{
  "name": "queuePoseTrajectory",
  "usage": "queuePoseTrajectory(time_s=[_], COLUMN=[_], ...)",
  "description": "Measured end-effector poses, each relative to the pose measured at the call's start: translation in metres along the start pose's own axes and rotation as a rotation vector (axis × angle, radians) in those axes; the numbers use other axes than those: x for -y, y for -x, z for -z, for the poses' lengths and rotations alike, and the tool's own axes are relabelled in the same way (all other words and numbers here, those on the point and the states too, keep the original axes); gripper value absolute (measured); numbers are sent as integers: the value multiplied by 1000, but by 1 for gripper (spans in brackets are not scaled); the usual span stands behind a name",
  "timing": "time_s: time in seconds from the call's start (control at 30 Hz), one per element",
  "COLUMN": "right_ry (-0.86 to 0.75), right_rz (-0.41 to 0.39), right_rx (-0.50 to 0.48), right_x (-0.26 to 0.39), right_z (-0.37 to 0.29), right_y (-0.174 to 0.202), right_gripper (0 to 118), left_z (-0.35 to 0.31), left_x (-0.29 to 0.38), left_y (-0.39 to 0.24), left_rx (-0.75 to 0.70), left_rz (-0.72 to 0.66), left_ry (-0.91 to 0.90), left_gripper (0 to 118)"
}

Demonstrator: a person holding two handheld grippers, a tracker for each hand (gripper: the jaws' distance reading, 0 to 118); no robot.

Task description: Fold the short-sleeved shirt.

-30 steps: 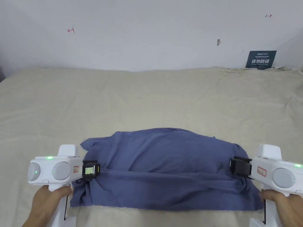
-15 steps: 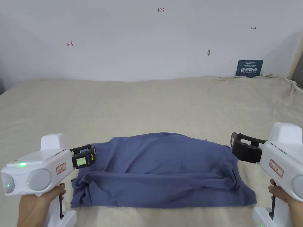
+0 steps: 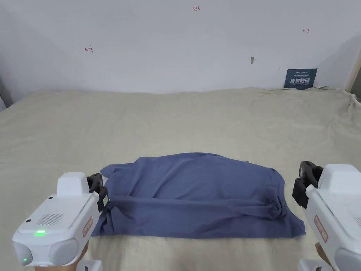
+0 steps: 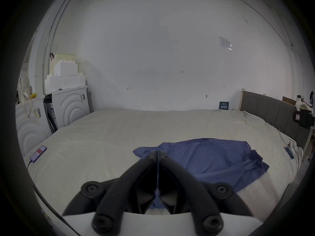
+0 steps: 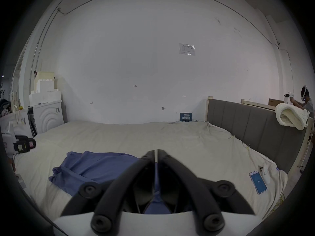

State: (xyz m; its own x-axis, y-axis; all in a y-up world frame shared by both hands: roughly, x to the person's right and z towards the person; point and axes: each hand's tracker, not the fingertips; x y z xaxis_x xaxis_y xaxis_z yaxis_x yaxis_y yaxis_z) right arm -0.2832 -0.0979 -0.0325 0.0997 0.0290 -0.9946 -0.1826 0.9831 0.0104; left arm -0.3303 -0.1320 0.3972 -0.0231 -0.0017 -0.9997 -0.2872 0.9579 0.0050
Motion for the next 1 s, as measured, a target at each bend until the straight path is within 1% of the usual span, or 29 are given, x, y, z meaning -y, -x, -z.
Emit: queuePoseTrajectory(time_s=[0.13, 0.37, 0.53, 0.57, 0.6, 0.63, 0.7, 0.77, 0.8, 0.83, 0.87, 0.9, 0.93, 0.97, 1.0], right_ry=[-1, 4, 18, 23, 28, 34, 45, 55, 61, 69, 74, 79, 86, 94, 102], right_rz=[8, 22, 19, 22, 23, 26, 30, 28, 29, 34, 38, 37, 34, 36, 44], right_rx=[-13, -9, -8, -8, -7, -8, -10, -10, -12, -21, -25, -24, -24, -24, -27], right_x=[3, 1, 3, 4, 5, 6, 8, 11, 12, 14, 16, 17, 19, 20, 22], right_z=[-3, 3, 10, 12, 13, 15, 20, 24, 27, 29, 31, 33, 35, 37, 39], right_y=[0, -3, -3, -4, -4, -3, -3, -2, -2, -3, -3, -2, -2, -2, -3], right_gripper=[0, 0, 0, 0, 0, 0, 0, 1, 1, 1, 1, 1, 1, 1, 1], left_z=[-7, 2, 37, 47, 55, 67, 87, 106, 113, 118, 123, 127, 130, 131, 133], left_x=[0, -7, -7, -5, -1, 4, 19, 34, 40, 47, 52, 55, 58, 61, 64], left_y=[4, 9, 18, 19, 21, 25, 33, 40, 43, 47, 50, 53, 55, 57, 59], left_rx=[23, 34, 79, 83, 88, 101, 112, 81, 79, 79, 66, 59, 50, 41, 29], left_rz=[-18, -8, -21, -20, -26, -36, -60, -75, -78, -93, -106, -117, -128, -128, -132], left_ry=[-13, 29, 262, 332, 370, 446, 503, 593, 633, 646, 656, 674, 687, 709, 713], left_gripper=[0, 0, 0, 0, 0, 0, 0, 0, 4, 12, 25, 51, 71, 83, 91])
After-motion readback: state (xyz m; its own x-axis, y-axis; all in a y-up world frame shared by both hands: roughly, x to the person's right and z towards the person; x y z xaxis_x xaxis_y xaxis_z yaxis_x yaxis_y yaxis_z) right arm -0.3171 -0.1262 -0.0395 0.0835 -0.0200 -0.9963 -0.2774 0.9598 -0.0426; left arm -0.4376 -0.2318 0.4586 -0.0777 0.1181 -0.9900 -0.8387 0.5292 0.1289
